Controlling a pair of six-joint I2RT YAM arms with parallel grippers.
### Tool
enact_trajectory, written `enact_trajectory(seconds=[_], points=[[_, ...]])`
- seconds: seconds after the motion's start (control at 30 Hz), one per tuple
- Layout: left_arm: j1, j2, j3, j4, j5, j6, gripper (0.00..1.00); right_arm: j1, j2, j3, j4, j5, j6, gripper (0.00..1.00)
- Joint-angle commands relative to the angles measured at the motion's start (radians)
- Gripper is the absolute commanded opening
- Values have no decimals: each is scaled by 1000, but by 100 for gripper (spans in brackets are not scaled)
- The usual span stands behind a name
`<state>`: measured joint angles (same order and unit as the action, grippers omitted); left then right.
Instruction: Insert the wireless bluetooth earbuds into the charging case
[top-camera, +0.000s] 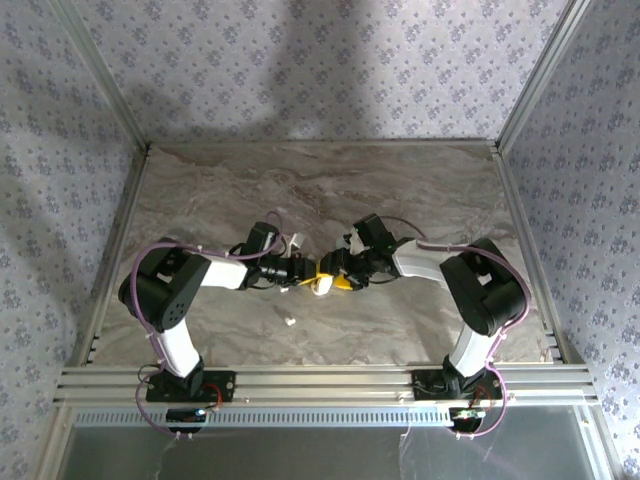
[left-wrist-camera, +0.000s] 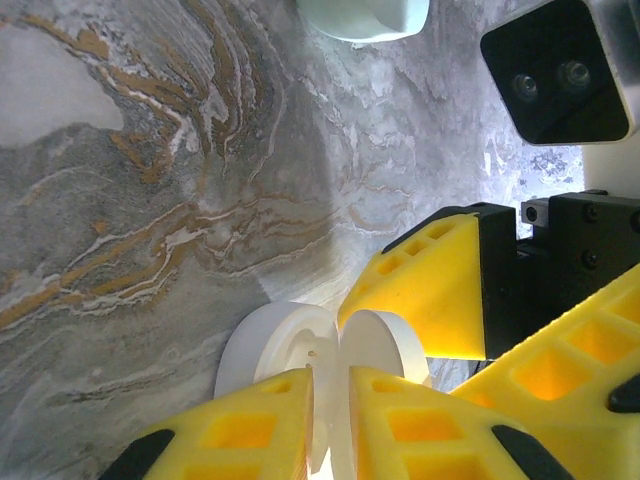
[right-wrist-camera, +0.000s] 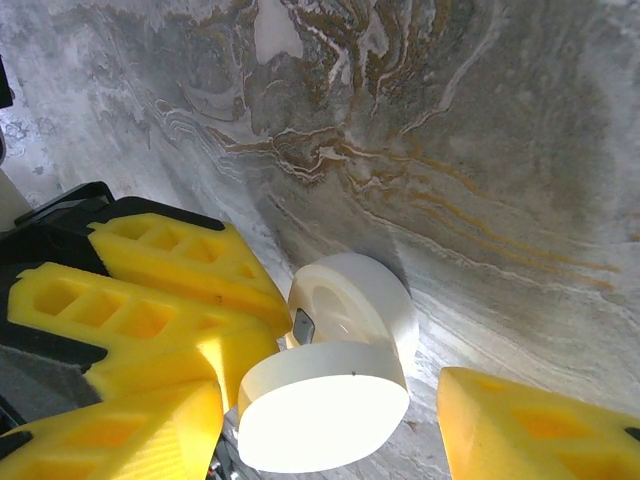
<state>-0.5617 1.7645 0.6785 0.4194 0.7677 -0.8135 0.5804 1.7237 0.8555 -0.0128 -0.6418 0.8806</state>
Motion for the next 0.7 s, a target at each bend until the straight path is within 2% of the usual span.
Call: enact_trajectory(seconds=[0.0, 0.27, 0.5, 0.67], points=[[-66, 18, 27, 24, 156, 1, 19, 4, -34, 33, 111, 53, -13, 64], [-65, 21, 28, 21, 153, -4, 19, 3, -88, -23, 155, 51, -17, 67], [-62, 10, 25, 21, 152, -2, 19, 2, -137, -30, 96, 76, -45, 70], [-45, -26, 7, 29, 140, 1, 20, 17, -179, -25, 0, 145, -84, 70]])
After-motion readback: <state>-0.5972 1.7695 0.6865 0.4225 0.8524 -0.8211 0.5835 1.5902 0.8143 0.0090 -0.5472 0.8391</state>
